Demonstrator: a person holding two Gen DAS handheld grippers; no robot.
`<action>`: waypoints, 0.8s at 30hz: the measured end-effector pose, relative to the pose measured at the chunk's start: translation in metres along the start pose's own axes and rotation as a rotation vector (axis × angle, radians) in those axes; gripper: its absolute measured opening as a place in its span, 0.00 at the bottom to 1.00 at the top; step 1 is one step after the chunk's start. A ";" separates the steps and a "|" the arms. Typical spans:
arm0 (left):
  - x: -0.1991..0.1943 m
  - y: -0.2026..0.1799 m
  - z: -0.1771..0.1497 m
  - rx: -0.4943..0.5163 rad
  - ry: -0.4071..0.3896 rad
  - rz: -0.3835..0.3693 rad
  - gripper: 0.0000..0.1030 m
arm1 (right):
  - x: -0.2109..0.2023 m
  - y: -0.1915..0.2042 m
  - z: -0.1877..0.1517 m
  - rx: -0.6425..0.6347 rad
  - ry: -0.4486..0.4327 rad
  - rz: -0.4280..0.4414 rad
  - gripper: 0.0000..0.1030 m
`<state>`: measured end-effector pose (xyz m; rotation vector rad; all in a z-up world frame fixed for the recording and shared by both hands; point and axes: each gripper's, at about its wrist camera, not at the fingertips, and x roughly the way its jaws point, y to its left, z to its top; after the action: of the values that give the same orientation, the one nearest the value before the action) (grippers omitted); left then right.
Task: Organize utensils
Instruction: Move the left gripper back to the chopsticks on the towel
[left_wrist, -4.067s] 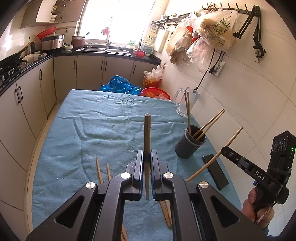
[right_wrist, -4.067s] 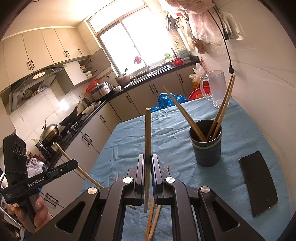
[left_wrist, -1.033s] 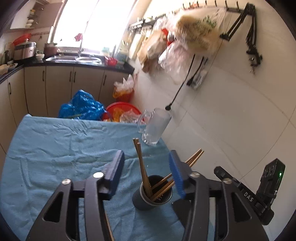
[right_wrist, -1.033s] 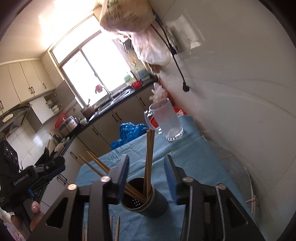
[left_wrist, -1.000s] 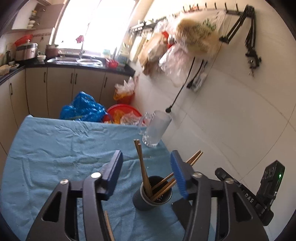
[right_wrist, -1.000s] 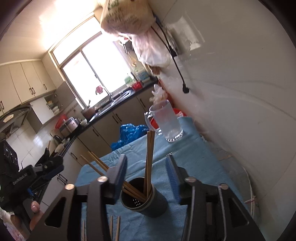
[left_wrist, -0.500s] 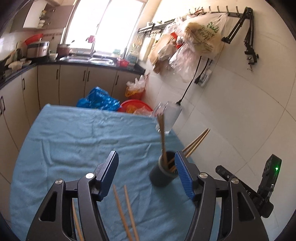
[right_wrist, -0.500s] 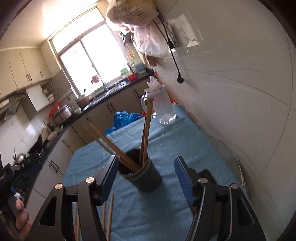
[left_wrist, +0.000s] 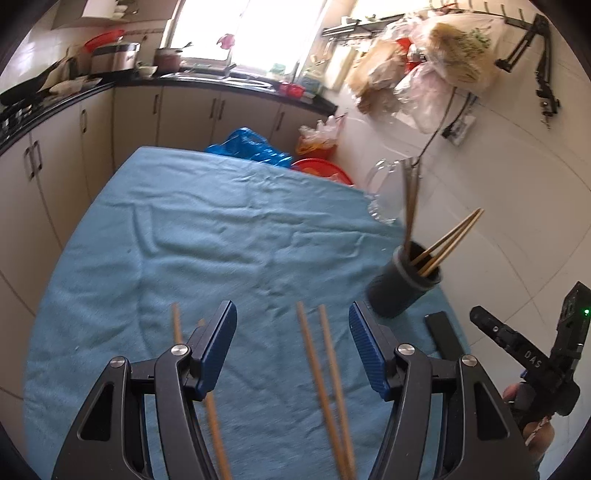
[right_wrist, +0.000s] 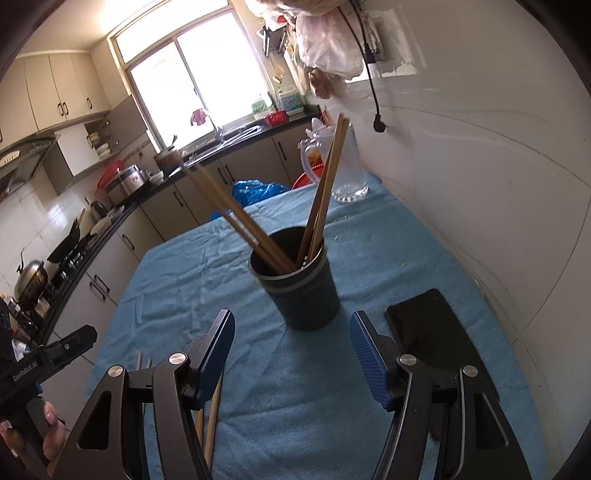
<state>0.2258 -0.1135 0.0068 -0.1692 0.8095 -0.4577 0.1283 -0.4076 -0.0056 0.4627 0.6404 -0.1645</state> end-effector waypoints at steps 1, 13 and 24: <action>0.000 0.004 -0.001 -0.007 0.004 0.005 0.60 | 0.002 0.001 -0.003 -0.001 0.011 0.001 0.67; 0.003 0.062 -0.031 -0.097 0.075 0.090 0.60 | 0.021 0.019 -0.032 -0.029 0.104 0.036 0.67; 0.058 0.097 -0.034 -0.169 0.264 0.177 0.54 | 0.029 0.033 -0.040 -0.062 0.133 0.059 0.67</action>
<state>0.2678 -0.0527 -0.0851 -0.1941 1.1134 -0.2465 0.1391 -0.3600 -0.0399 0.4342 0.7592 -0.0578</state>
